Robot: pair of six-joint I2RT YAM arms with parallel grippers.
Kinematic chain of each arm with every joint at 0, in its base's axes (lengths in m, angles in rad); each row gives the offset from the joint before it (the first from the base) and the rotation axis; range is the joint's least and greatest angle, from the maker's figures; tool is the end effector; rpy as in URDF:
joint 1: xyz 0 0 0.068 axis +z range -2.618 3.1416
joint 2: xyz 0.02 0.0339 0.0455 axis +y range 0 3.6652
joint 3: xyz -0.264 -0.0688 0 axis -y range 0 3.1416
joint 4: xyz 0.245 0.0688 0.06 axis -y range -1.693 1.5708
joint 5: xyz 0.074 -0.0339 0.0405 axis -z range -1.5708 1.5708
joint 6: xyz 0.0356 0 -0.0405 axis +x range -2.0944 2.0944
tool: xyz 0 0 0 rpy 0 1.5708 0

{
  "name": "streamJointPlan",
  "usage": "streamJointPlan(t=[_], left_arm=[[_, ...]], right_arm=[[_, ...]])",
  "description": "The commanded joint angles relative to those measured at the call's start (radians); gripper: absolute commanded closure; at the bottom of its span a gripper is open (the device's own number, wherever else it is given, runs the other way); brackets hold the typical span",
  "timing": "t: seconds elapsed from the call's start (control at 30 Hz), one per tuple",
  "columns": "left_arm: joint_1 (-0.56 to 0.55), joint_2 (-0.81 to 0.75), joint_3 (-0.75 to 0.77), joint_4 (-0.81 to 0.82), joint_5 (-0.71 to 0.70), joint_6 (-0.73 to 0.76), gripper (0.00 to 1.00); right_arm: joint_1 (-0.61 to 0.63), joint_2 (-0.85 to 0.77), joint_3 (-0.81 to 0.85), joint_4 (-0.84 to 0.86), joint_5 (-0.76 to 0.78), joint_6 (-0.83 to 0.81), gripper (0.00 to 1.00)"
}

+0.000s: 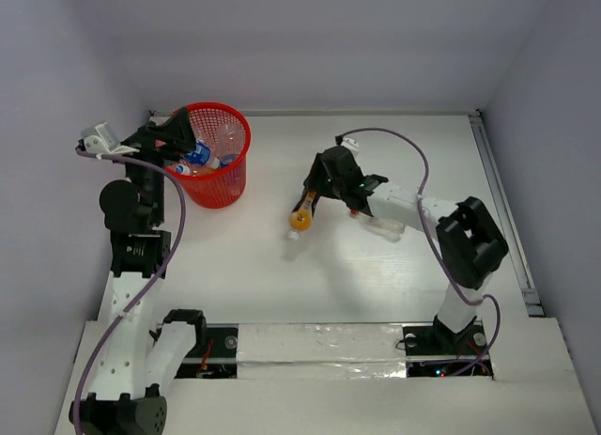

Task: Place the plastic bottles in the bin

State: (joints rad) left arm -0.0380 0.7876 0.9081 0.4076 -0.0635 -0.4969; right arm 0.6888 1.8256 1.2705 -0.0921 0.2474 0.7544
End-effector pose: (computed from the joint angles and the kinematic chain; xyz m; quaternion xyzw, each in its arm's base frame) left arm 0.1643 -0.0040 0.4448 -0.1400 0.4785 -0.2138 0.8401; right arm 0.3243 0.2557 0.2254 0.0841 0.8861 0.2092 0.4049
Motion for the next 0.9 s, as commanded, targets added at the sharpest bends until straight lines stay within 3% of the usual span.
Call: streamJointPlan(t=[0.0, 0.13, 0.3, 0.4, 0.43, 0.53, 0.7, 0.87], left_arm=[[0.0, -0.059, -0.012, -0.146, 0.146, 0.001, 0.07], [0.0, -0.105, 0.027, -0.28, 0.177, 0.052, 0.11], [0.0, -0.125, 0.158, -0.406, 0.252, 0.104, 0.22], [0.0, -0.157, 0.207, -0.406, 0.275, 0.101, 0.48], [-0.01, -0.163, 0.216, -0.406, 0.281, 0.092, 0.65], [-0.043, -0.169, 0.206, -0.406, 0.306, 0.084, 0.87], [-0.075, -0.179, 0.153, -0.398, 0.298, 0.08, 0.93], [-0.105, -0.179, 0.133, -0.397, 0.283, 0.087, 0.96]], right_arm=[[0.021, -0.156, -0.011, 0.124, 0.053, -0.043, 0.58], [0.078, -0.241, 0.079, 0.143, 0.116, -0.101, 0.58], [0.141, -0.154, 0.338, 0.166, 0.202, -0.231, 0.58], [0.163, -0.019, 0.559, 0.166, 0.207, -0.266, 0.57], [0.163, 0.018, 0.61, 0.176, 0.214, -0.279, 0.57], [0.172, 0.173, 0.843, 0.175, 0.222, -0.328, 0.57], [0.192, 0.452, 1.25, 0.207, 0.25, -0.49, 0.57], [0.192, 0.613, 1.386, 0.4, 0.259, -0.66, 0.56]])
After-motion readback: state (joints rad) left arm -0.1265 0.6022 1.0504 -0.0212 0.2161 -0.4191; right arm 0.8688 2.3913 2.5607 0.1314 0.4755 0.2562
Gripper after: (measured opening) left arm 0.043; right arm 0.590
